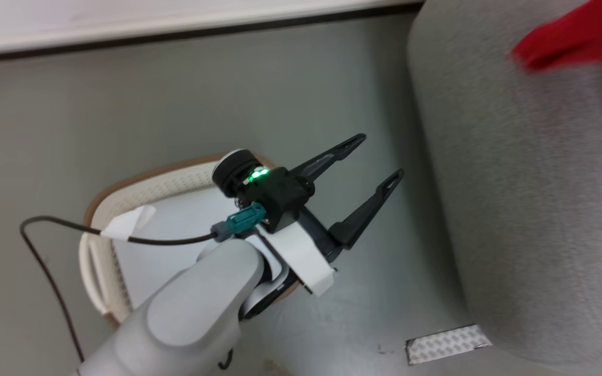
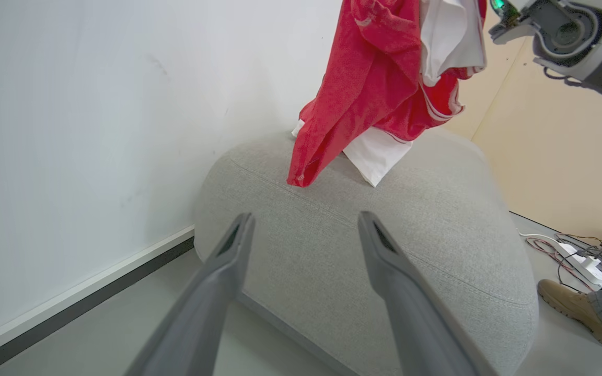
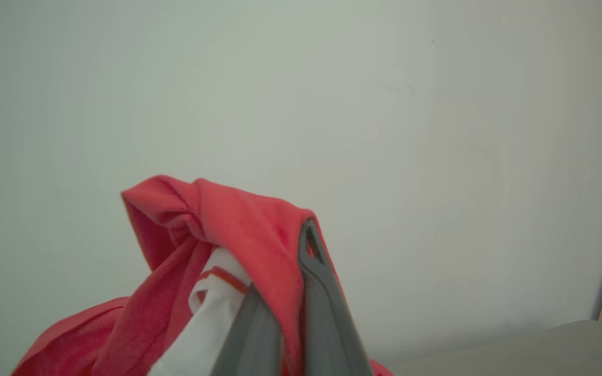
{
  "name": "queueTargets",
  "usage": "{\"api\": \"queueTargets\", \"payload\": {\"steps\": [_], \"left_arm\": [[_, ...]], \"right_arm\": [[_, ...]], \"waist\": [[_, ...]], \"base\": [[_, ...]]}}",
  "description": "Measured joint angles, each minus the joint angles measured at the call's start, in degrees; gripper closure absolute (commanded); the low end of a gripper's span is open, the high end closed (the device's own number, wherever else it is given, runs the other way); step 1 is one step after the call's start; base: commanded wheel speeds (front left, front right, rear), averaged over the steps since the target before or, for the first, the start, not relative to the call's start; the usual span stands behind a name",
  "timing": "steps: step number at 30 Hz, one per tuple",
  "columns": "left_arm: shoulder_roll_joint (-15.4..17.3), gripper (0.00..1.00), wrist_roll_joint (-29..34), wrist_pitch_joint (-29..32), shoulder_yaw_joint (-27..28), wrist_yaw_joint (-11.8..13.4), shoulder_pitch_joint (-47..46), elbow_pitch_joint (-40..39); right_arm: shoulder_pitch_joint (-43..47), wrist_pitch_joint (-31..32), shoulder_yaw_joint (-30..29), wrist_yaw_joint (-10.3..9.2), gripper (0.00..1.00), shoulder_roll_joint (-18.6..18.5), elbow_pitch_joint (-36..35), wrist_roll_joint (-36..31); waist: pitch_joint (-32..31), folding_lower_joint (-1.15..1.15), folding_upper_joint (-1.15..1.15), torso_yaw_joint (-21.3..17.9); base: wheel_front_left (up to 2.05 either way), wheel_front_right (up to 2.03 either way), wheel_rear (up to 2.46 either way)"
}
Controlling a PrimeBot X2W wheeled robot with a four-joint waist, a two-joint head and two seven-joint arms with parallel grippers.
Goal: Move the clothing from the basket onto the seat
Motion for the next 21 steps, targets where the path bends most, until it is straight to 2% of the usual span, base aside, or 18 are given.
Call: {"api": "queueTargets", "payload": {"steps": [4,10,12,17,21], "left_arm": [[-0.4,0.00,0.2,-0.2,-0.5,-0.1,-1.8,-1.1],[-1.8,0.00,0.4,-0.7,-1.4,-0.1,-3.4,-3.2],[-2.2,0.00,0.4,-0.7,-1.4,0.0,-3.6,-4.2],[-2.4,0.00,0.5,-0.9,-1.3,0.8,-3.5,-5.8],[-1.0,0.00,0.4,-0.9,-0.8,1.5,-2.3,-6.5]], "right_arm": [[-9.0,3.5,-8.1,0.01,1.00,-3.7,5.6,-4.0],[-17.2,5.8,-18.6,0.00,1.00,-9.8,15.1,-14.9],[-18.0,5.5,-21.0,0.00,1.00,-9.9,18.2,-18.5],[-18.6,2.7,-27.9,0.00,1.00,-7.2,25.8,-25.6],[-17.8,1.0,-33.3,0.00,1.00,-5.3,29.8,-31.7]], "waist": [[3.4,0.00,0.00,3.2],[7.2,-0.01,0.00,8.5],[8.3,-0.01,0.00,10.0],[11.1,-0.01,0.00,13.0],[12.8,-0.01,0.00,14.5]], "base": [[0.00,0.00,0.00],[0.00,0.00,0.00],[0.00,0.00,0.00],[0.00,0.00,0.00],[0.00,0.00,0.00]]}}
